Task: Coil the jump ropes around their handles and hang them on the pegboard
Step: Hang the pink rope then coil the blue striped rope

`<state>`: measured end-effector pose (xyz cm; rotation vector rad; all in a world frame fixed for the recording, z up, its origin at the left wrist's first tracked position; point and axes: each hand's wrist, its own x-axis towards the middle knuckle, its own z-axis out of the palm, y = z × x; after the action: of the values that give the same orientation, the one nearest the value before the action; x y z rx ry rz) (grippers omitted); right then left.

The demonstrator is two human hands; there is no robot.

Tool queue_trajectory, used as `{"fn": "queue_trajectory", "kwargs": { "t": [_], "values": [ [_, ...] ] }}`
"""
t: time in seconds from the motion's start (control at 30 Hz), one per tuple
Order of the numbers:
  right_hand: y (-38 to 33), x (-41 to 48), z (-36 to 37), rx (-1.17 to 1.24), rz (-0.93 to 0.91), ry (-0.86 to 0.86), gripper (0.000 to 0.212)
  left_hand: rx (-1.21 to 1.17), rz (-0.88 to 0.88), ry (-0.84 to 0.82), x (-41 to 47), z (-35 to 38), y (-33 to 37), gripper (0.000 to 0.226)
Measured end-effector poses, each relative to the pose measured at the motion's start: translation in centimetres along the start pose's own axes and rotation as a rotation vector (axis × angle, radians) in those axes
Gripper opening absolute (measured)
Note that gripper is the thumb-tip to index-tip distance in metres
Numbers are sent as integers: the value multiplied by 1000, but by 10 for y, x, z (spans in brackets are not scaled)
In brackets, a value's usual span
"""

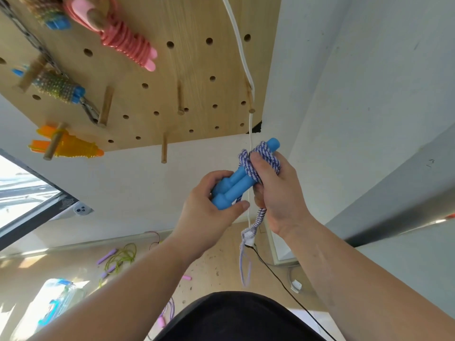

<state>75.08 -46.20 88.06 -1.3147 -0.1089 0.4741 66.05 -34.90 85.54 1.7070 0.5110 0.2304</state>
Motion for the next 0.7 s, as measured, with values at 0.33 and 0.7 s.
{"fn": "queue_trajectory", "kwargs": {
  "t": [0.33, 0.7],
  "values": [
    [-2, -7, 9, 23, 60, -4, 46, -102, -7, 145, 7, 4, 8, 38],
    [-12, -1, -9, -182, 33, -155, 48, -119, -24, 153, 18, -10, 23, 41]
  ]
}}
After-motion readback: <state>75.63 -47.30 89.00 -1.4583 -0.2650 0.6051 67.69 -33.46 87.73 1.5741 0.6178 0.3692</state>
